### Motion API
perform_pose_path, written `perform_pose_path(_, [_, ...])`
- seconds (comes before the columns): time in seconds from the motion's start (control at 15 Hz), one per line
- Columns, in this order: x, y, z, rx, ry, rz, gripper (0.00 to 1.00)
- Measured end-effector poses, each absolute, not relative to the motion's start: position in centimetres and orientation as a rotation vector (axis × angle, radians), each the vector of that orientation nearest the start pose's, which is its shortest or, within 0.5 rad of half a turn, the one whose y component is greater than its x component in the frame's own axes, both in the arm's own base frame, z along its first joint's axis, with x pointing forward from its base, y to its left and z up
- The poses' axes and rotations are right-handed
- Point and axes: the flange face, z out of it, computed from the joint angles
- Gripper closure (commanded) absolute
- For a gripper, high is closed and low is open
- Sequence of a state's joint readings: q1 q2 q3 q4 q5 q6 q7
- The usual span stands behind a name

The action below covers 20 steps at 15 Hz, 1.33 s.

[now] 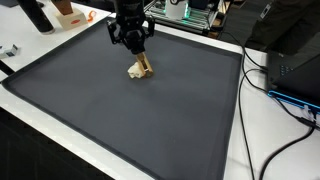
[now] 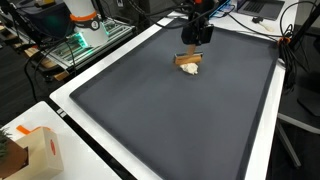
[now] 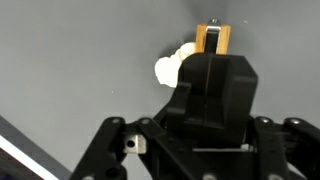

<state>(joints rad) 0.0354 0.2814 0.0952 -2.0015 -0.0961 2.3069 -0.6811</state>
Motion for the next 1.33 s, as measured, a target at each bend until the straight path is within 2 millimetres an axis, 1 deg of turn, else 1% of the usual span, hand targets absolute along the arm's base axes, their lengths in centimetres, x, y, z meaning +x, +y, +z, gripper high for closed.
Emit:
perform_pose_path(0.6, [60.4, 6.6, 32.7, -2.969, -1.384, -0.068, 0.77])
perform_pose_path(1.2, [61.1, 5.4, 32.5, -2.998, -1.402, -0.126, 0.77])
perform_pose_path(1.33, [61.1, 5.4, 32.4, -2.980, -1.410, -0.128, 0.77])
